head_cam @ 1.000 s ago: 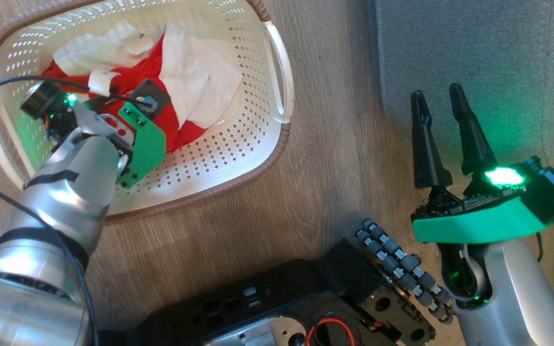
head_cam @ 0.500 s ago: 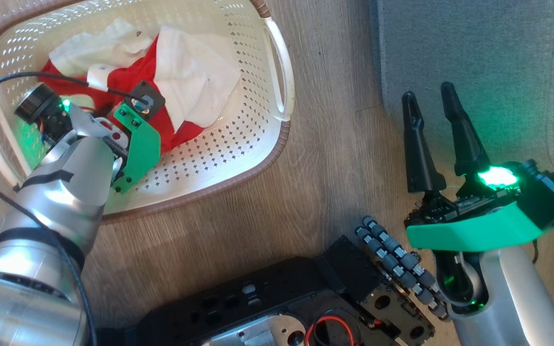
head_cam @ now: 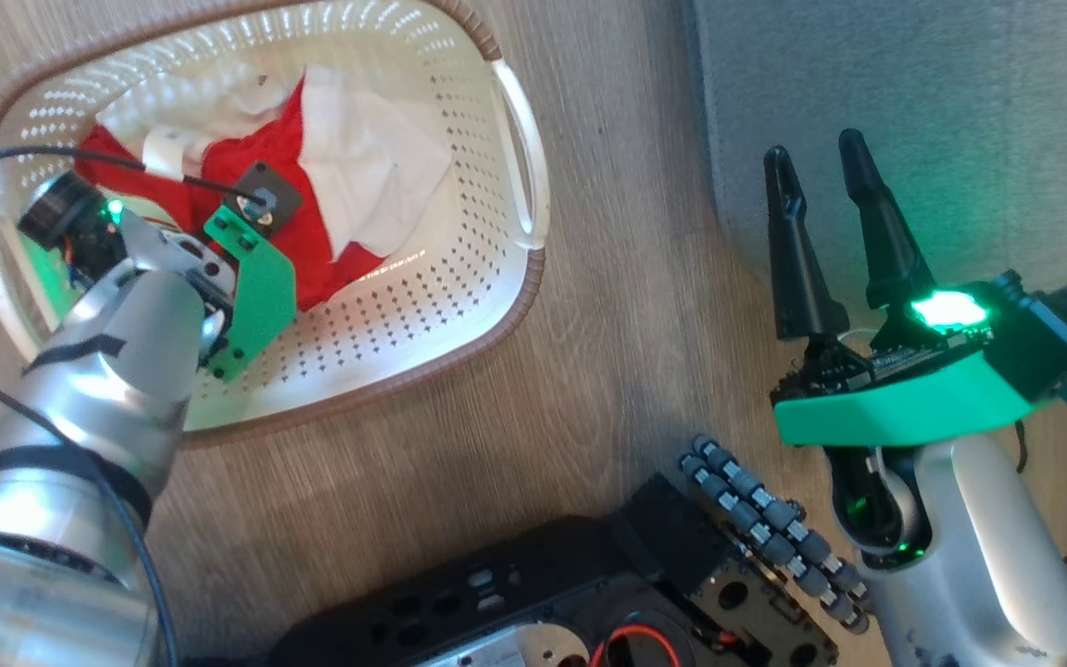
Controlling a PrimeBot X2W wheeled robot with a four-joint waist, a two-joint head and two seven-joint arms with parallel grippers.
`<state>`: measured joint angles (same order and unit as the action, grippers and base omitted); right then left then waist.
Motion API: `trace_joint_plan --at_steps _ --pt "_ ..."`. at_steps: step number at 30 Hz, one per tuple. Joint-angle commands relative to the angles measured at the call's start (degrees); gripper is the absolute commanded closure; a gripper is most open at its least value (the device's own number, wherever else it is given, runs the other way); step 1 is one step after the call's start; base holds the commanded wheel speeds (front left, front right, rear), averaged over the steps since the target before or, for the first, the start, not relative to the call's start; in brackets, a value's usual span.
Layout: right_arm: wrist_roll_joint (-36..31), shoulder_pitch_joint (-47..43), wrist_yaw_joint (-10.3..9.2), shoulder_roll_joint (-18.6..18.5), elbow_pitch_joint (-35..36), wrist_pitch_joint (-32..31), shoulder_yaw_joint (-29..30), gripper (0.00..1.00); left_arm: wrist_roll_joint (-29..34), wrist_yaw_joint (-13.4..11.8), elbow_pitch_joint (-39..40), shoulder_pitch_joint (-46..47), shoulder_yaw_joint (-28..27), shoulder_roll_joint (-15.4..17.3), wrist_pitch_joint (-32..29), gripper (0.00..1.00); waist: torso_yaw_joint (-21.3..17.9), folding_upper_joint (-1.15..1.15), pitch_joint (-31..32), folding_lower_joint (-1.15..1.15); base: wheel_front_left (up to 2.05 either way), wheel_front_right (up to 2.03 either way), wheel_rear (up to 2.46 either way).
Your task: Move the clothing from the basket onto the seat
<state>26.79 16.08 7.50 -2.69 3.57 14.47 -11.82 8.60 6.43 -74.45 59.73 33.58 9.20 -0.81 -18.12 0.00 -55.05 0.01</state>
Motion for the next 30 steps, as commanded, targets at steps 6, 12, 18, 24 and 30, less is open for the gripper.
trace_joint_plan --at_steps 6,12,18,24,30 --pt "-0.32 -1.41 -0.01 -0.19 -2.14 0.52 0.79 0.0 -2.2 -0.07 0.5 -6.22 -0.77 -1.93 5.11 1.0 2.65 0.0 8.44 -0.01 0.0 0.0 0.0" --pt "-1.49 -1.74 -0.01 -0.19 -5.46 0.52 1.98 0.0 -5.35 -1.3 0.5 -11.49 -2.18 -4.02 10.97 1.0 5.49 0.0 17.65 -0.01 0.0 0.0 0.0" --pt "-2.95 -2.79 -0.01 -0.19 -8.99 0.52 2.71 0.0 -8.68 -1.42 1.66 -15.95 -3.45 -5.52 14.86 1.0 9.01 0.0 27.3 -0.01 0.0 0.0 0.0" --pt "-3.81 -4.82 -0.01 -0.19 -11.9 0.52 3.74 0.0 -12.53 -1.74 9.67 -20.6 -4.88 -6.16 15.76 1.0 12.64 0.0 36.85 -0.01 0.0 0.0 0.0" --pt "-3.74 -7.16 -0.01 -0.19 -13.98 0.52 3.66 0.0 -15.69 -3.73 23.05 -27.09 -7.31 -6.25 15.79 1.0 15.27 0.0 44.36 -0.01 0.0 0.0 0.0"
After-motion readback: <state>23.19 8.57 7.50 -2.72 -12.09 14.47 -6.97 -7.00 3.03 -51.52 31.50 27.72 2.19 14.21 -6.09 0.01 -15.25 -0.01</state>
